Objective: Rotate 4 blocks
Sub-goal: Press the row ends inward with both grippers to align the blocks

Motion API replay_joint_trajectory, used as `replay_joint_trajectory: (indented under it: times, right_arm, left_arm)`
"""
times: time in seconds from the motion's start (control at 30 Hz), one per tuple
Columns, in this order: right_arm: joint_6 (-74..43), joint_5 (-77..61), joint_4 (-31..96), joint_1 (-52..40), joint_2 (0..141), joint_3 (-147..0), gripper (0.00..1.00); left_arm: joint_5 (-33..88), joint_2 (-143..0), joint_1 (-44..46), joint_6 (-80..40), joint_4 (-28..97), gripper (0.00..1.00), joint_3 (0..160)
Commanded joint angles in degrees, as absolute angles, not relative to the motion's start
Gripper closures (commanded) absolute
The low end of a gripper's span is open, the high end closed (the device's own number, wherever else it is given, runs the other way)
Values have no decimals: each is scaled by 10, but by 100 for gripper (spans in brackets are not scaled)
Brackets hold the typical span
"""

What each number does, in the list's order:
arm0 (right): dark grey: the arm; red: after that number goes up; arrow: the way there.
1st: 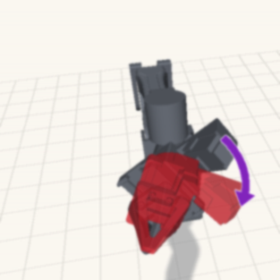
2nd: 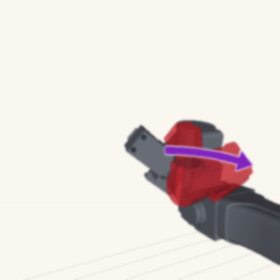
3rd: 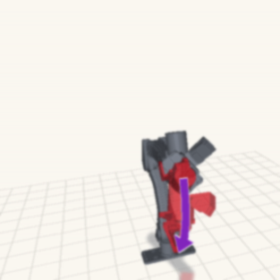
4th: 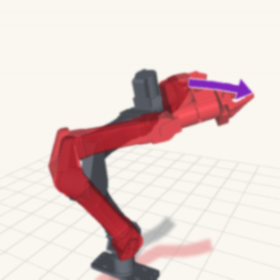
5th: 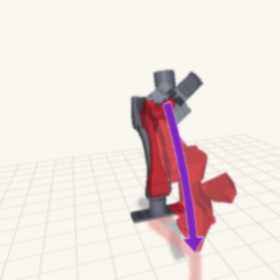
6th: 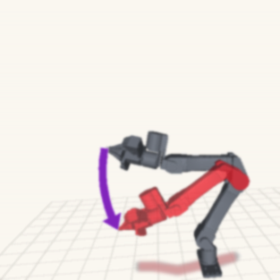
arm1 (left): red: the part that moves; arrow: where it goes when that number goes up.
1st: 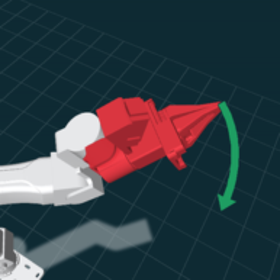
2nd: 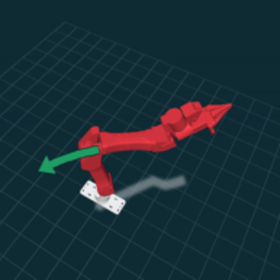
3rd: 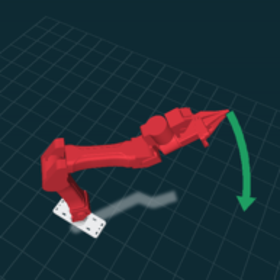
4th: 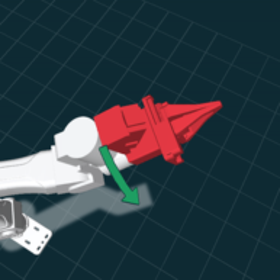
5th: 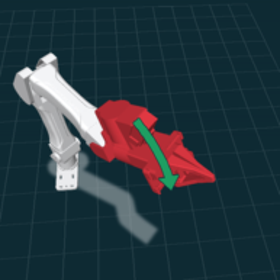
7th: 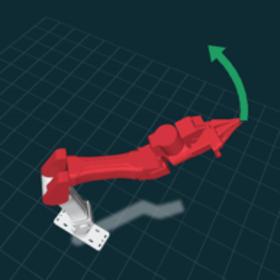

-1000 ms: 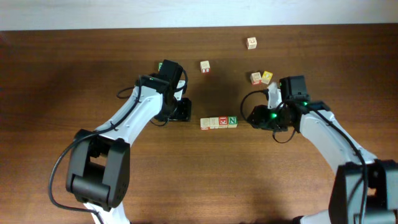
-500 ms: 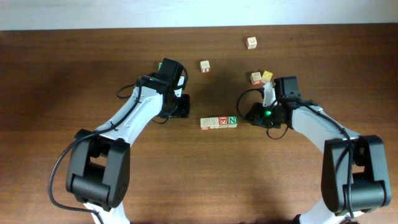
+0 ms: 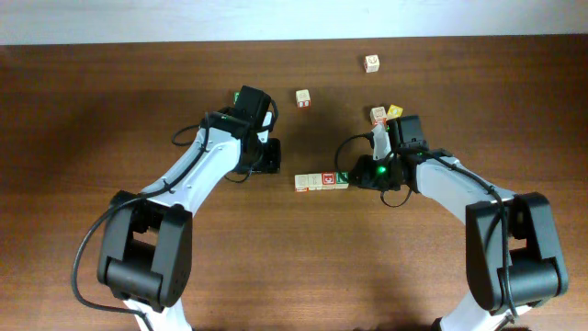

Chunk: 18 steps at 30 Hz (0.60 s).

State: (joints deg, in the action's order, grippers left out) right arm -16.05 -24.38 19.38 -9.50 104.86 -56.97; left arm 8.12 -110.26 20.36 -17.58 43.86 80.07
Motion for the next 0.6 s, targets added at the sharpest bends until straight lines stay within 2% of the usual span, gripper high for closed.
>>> replay_joint_trajectory:
  times: [0.0,0.13,0.23,0.37,0.57]
  right_arm:
    - [-159,-251,193,-98,1055,-565,74]
    - [-168,-249,192,-97,1055,-565,74]
    - [-170,-253,193,-97,1055,-565,74]
    - [-170,-253,194,-97,1055,-565,77]
    - [-170,-253,194,-97,1055,-565,89]
  left_arm:
    - [77,-1100,204,-180,442,52,795]
    - [86,-1100,204,-181,457,59,795]
    - [114,-1100,204,-181,453,70,795]
    - [153,-1106,204,-185,443,98,795]
    - [204,-1142,204,-198,440,100,795]
